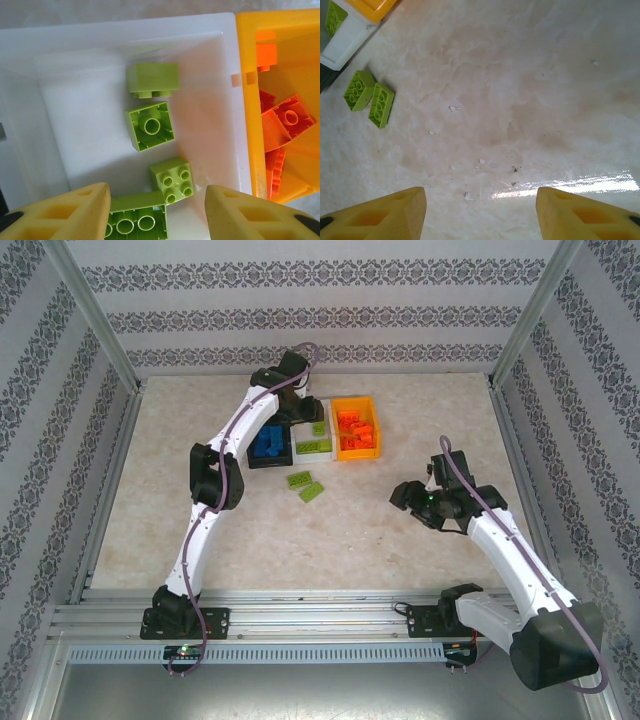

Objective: Sort the legos into containers by color

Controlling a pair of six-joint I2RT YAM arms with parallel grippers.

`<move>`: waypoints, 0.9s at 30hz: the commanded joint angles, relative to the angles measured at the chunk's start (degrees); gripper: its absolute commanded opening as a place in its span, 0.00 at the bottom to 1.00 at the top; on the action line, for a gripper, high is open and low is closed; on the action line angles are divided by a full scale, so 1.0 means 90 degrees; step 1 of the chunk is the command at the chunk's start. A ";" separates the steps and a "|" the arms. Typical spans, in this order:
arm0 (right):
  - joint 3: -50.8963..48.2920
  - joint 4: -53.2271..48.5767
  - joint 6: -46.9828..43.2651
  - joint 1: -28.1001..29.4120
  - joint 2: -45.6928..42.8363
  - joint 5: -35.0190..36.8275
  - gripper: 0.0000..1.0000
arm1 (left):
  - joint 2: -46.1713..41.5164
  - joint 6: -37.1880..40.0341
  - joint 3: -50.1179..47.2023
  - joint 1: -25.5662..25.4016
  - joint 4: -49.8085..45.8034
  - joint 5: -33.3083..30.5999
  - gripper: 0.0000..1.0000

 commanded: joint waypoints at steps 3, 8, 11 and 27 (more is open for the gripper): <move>0.0271 0.0545 -0.0041 0.0346 0.0780 -0.0206 0.64 | -0.0653 0.0132 -0.0157 0.0055 -0.0311 -0.0061 0.57; 0.1209 0.0705 -0.0561 0.0995 0.2194 -0.0419 0.68 | -0.1632 0.0401 -0.1475 0.0064 -0.0274 -0.0274 0.63; 0.2091 0.0531 -0.1029 0.1442 0.3209 -0.0545 0.71 | -0.2625 0.0502 -0.3011 0.0069 0.0240 -0.0461 0.65; 0.6358 -0.1624 -0.3649 0.2744 0.7140 0.0754 0.86 | -0.6870 -0.0055 -0.8675 0.1130 0.1282 -0.0706 0.68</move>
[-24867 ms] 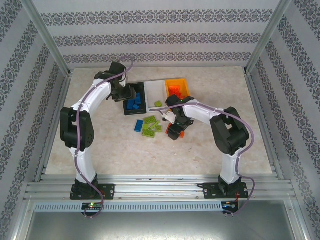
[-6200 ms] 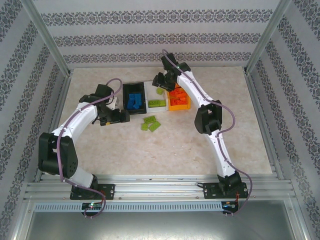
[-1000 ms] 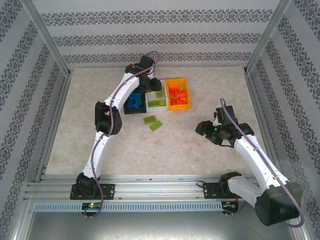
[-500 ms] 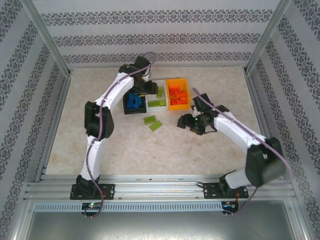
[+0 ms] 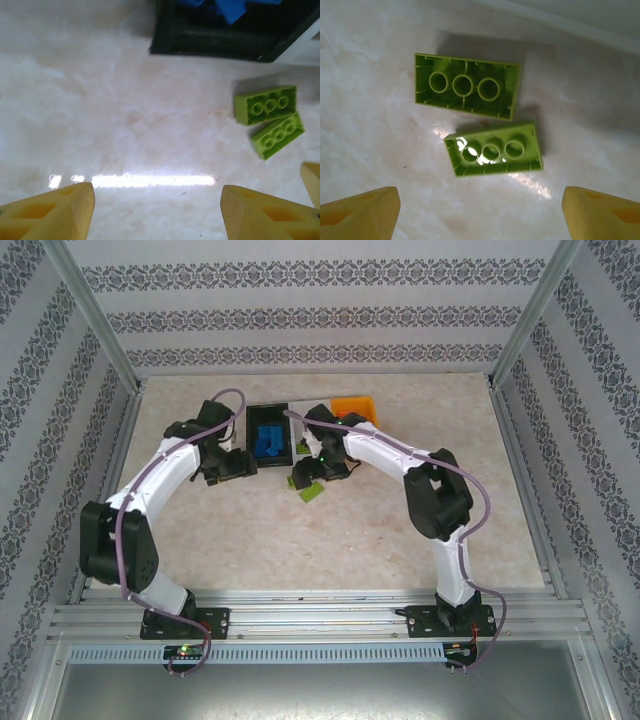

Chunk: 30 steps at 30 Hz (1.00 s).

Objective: Sort the legos into containers by color

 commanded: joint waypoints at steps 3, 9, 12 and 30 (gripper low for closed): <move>0.0700 -0.0843 -0.0785 0.0174 0.0583 0.0740 0.87 | -0.0611 -0.0086 -0.0364 0.0132 0.0124 -0.0116 0.68; 0.1188 -0.1134 -0.0961 0.0387 0.1035 0.1109 0.88 | -0.0585 -0.0001 -0.0256 0.0214 0.0033 -0.0084 0.68; 0.1282 -0.1179 -0.0954 0.0437 0.1160 0.1154 0.88 | -0.0469 0.0022 -0.0142 0.0205 0.0022 -0.0033 0.69; 0.1260 -0.1226 -0.0817 0.0640 0.1343 0.1537 0.66 | -0.0374 0.0100 -0.0149 0.0229 0.0023 0.0077 0.69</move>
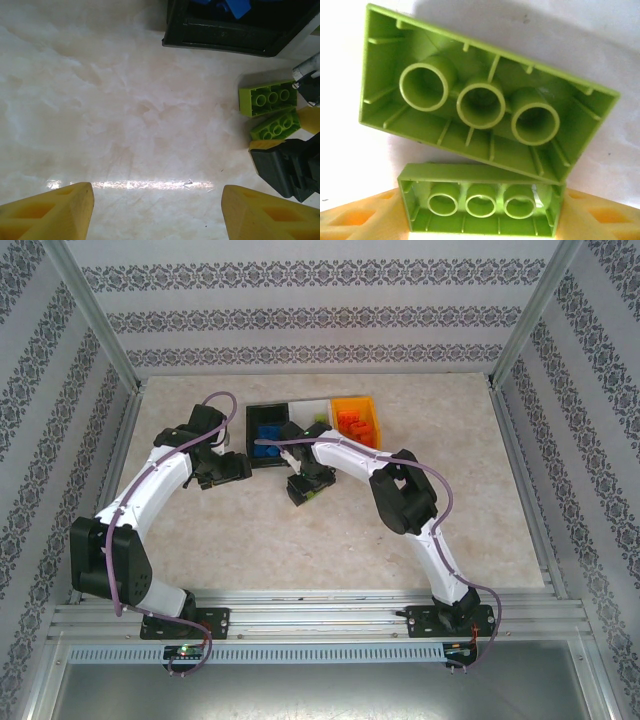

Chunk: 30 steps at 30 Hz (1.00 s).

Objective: Sort the legos into containers by color

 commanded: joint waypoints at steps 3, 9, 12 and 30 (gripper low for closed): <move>-0.0176 -0.0067 0.0122 -0.0013 -0.0279 0.0360 0.64 | 0.0027 0.0045 0.0027 0.0078 0.0094 0.0125 0.69; -0.0823 0.0219 0.0526 -0.0254 -0.1197 -0.0049 0.63 | 0.0107 -0.0041 -0.0004 0.0081 0.0232 0.0265 0.69; -0.1301 0.0447 0.0819 -0.0506 -0.1784 -0.0506 0.63 | 0.0189 -0.0129 -0.0033 0.0086 0.0335 0.0373 0.69; -0.2484 0.3625 0.5007 -0.2525 -0.3033 -0.3602 0.63 | 0.0683 -0.0985 -0.0360 0.0079 0.1365 0.1210 0.69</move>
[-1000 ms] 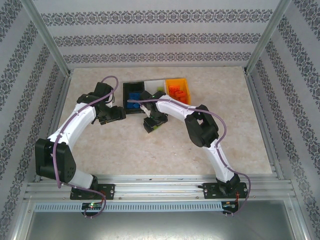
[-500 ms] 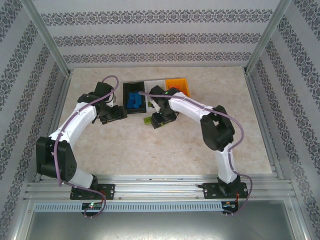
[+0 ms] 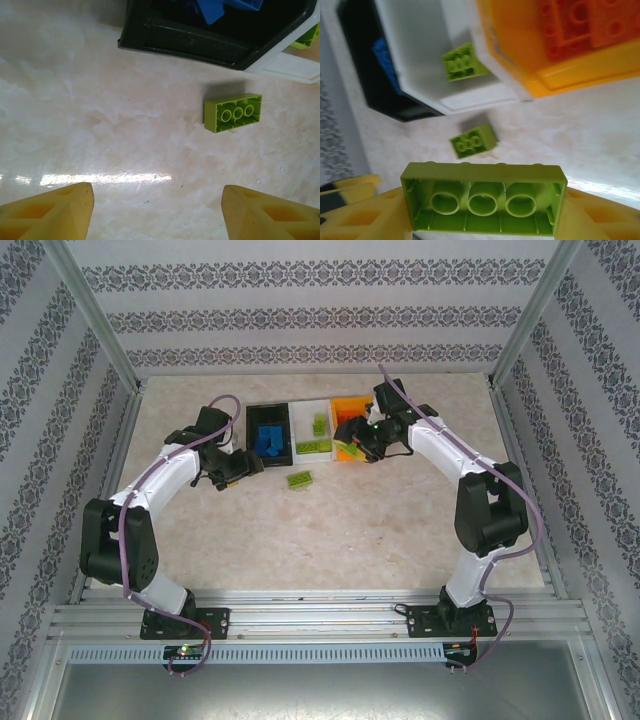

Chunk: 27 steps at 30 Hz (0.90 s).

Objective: Sort the legos into containers by color

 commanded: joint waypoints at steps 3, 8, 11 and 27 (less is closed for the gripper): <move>0.0839 0.0651 0.0881 0.0063 0.0652 -0.0476 0.63 | 0.0088 -0.0174 -0.0209 0.0055 0.0353 0.0176 0.69; 0.1596 0.0874 0.1218 0.0148 0.1441 -0.0523 0.63 | 0.0031 -0.0080 -0.0353 0.0057 0.0308 0.0140 0.69; 0.2141 0.0761 0.1199 0.0260 0.1919 -0.0564 0.64 | 0.0007 0.0018 -0.0369 0.0061 0.0188 0.0084 0.69; 0.4244 0.0071 0.1188 0.0430 0.3576 -0.0643 0.72 | 0.0377 0.0175 -0.0216 0.0062 0.0159 0.0161 0.69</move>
